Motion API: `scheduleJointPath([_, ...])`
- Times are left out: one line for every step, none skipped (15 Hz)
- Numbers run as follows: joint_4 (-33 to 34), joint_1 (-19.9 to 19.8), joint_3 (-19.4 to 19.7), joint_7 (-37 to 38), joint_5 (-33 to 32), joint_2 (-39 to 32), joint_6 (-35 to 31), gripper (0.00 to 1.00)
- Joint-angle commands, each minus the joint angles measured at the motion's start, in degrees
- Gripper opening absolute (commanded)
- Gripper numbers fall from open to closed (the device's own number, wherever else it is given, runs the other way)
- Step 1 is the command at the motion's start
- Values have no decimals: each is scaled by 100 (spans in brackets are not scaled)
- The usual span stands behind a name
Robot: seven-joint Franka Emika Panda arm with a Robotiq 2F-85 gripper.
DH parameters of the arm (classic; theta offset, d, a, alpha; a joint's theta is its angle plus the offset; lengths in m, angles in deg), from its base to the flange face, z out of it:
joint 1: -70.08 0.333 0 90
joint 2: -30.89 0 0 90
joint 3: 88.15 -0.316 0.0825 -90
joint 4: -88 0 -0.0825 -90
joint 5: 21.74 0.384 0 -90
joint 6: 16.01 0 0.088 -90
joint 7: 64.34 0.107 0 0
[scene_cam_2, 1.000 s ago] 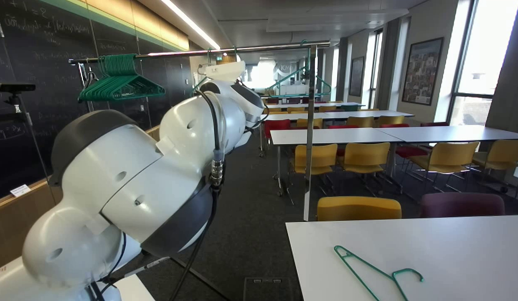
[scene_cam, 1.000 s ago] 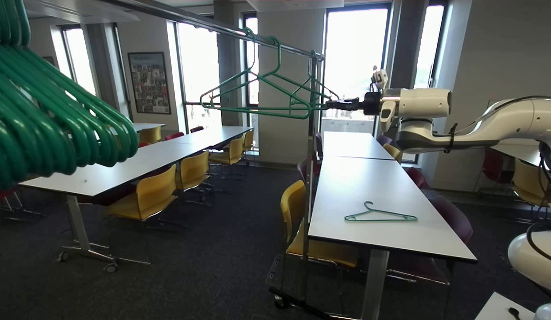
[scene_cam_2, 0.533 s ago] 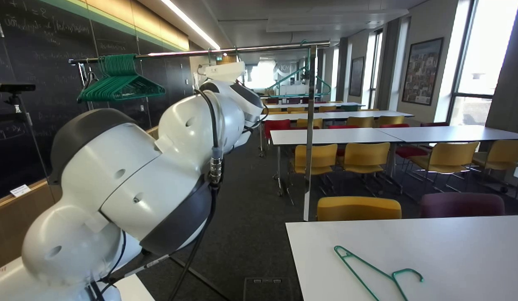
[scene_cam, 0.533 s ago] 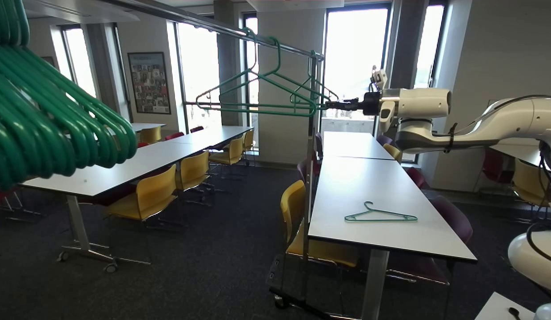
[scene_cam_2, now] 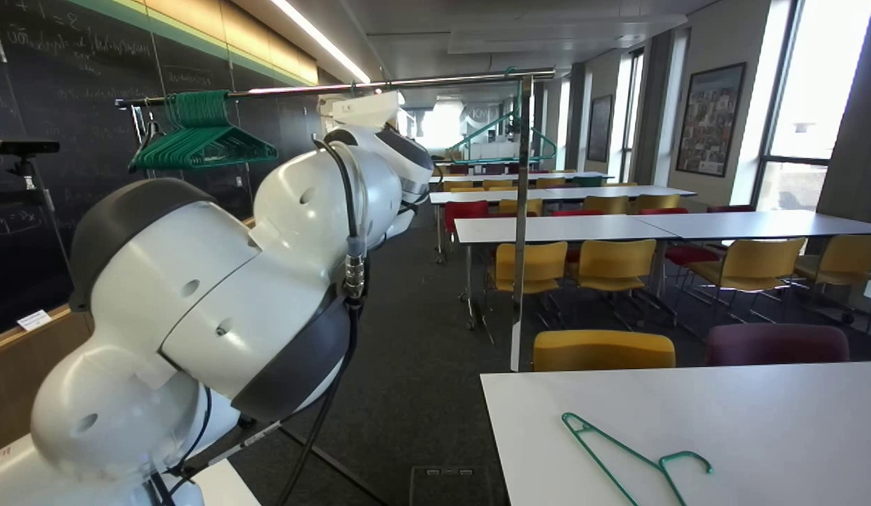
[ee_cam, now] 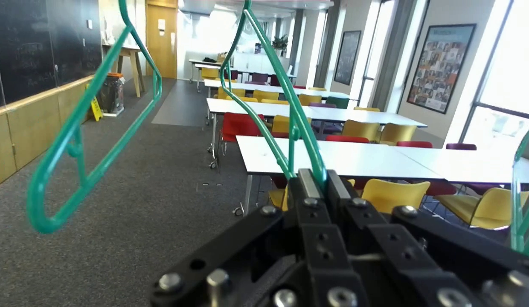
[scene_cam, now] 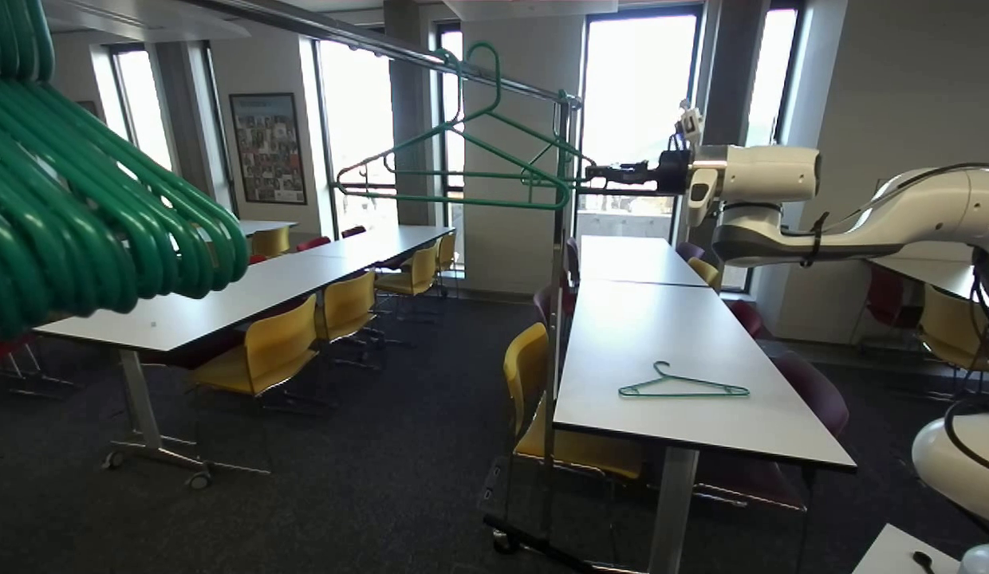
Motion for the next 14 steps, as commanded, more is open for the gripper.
scheduleJointPath([123,-681,-604,287,-65,175,-77,2])
scheduleJointPath([81,-851,-741,270,-71,113,-45,2])
scheduleJointPath([22,-1043,-846,245,-87,63,-20,2])
scheduleJointPath([-85,-1259,-917,215,-48,55,-13,2])
scheduleJointPath([-184,-1450,-970,199,-45,36,-10,2])
scheduleJointPath([-312,-1643,-995,198,-40,15,-11,2])
scheduleJointPath([-420,-1817,-1026,197,-28,14,8,2])
scheduleJointPath([-566,-2004,-1068,202,-46,-22,22,2])
scheduleJointPath([-702,-2203,-1098,175,2,-6,31,2])
scheduleJointPath([-843,-2372,-1125,170,17,-27,37,2])
scheduleJointPath([-1036,-2514,-1151,-9,156,-100,80,2])
scheduleJointPath([-1215,-2690,-1174,-12,198,-105,63,2])
scheduleJointPath([-1379,-2839,-1193,-19,228,-111,46,2])
scheduleJointPath([-1553,-2997,-1211,-38,292,-95,19,2])
